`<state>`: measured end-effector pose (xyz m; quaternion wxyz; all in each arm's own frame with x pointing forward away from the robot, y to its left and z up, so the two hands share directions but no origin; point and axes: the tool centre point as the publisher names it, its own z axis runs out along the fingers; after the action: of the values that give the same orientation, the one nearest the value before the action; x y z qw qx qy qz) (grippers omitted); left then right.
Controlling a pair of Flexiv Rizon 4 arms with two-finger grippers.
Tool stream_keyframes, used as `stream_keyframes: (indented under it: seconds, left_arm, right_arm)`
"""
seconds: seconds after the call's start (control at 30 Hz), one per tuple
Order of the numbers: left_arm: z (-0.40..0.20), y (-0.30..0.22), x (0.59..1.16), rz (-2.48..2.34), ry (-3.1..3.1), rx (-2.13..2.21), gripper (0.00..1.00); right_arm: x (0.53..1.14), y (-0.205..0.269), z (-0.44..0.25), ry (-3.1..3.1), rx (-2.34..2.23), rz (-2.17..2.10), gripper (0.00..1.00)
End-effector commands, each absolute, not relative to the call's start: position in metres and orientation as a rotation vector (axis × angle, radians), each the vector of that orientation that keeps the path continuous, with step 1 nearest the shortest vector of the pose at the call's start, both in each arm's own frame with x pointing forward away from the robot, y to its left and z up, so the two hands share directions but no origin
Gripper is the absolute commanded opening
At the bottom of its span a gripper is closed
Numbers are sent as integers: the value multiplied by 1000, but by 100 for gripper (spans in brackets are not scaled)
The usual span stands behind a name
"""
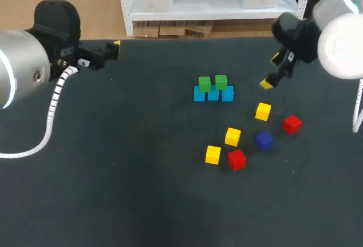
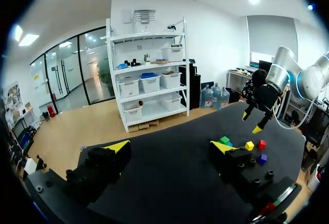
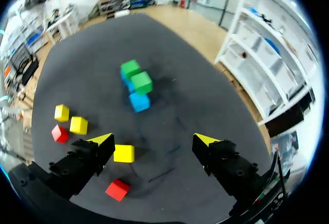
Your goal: Place the blue cubes, place green cubes on the blue cubes, place the yellow cubes on the green cubes, then place the red cubes on the yellow cubes, and place purple cube on the red cubes.
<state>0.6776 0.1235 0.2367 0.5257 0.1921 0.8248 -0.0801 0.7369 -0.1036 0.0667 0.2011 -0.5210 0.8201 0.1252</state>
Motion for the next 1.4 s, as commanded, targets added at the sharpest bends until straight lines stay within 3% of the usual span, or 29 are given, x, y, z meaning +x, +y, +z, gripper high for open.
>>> stream_keyframes:
  seconds: [0.03,0.57,1.4]
  left_arm:
    - [235,122,678,-189,1965,452,100]
    - [235,122,678,-189,1965,452,100]
    - [235,122,678,-189,1965,452,100]
  right_arm:
    - [732,-88,52,2345,-1520,263,100]
    - [719,-101,4,2489,-1526,123,100]
    - [697,-101,5,2476,-1667,119,100]
